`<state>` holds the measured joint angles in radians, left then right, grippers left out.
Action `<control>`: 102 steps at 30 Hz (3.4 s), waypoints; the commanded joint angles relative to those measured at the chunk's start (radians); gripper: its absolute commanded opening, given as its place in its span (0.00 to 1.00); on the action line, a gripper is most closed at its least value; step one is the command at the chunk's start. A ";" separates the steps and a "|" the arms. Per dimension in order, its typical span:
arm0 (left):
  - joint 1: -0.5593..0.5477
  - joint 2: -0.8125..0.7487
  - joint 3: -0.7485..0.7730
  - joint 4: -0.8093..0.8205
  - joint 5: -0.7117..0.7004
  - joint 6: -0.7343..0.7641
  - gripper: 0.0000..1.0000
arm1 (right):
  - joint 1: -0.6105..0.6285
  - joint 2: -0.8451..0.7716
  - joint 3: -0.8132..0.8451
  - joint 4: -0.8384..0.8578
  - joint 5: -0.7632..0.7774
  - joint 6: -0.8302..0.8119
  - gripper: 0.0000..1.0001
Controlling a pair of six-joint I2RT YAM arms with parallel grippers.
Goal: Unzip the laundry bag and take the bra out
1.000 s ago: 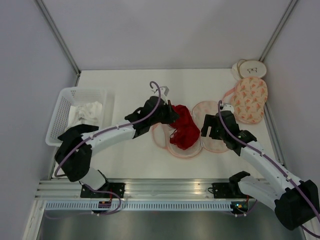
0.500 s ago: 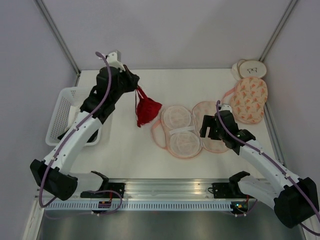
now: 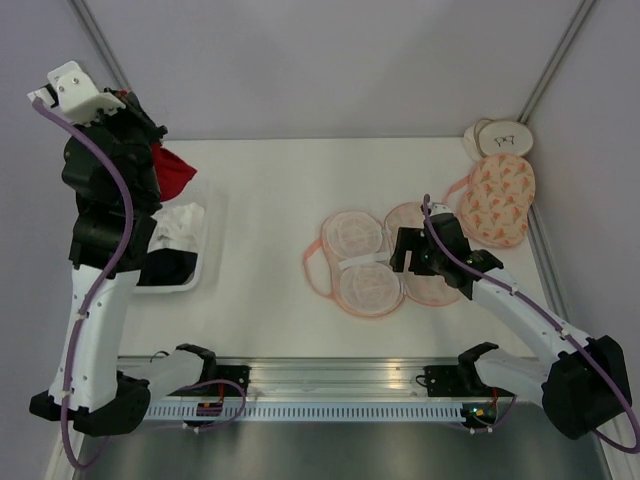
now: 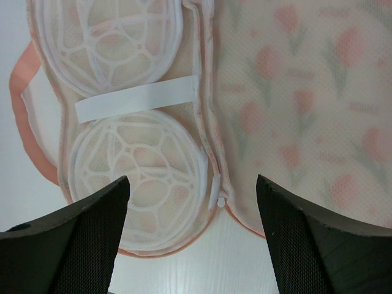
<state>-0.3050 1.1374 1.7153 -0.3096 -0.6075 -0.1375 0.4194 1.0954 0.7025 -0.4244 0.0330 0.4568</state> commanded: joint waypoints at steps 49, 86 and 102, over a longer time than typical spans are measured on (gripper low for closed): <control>0.394 0.196 -0.664 -0.029 0.173 -0.582 0.02 | 0.058 0.112 0.095 0.024 -0.070 -0.029 0.86; -0.231 -0.275 -0.990 0.102 0.667 -0.499 1.00 | -0.132 -0.046 -0.021 -0.117 0.548 0.358 0.98; -0.345 -0.094 -1.138 0.253 0.637 -0.574 0.99 | -0.324 0.038 -0.215 -0.030 0.430 0.445 0.89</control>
<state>-0.6476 1.0405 0.5823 -0.1345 0.0429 -0.6838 0.1093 1.1191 0.5114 -0.5045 0.4858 0.8642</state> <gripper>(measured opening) 0.992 0.910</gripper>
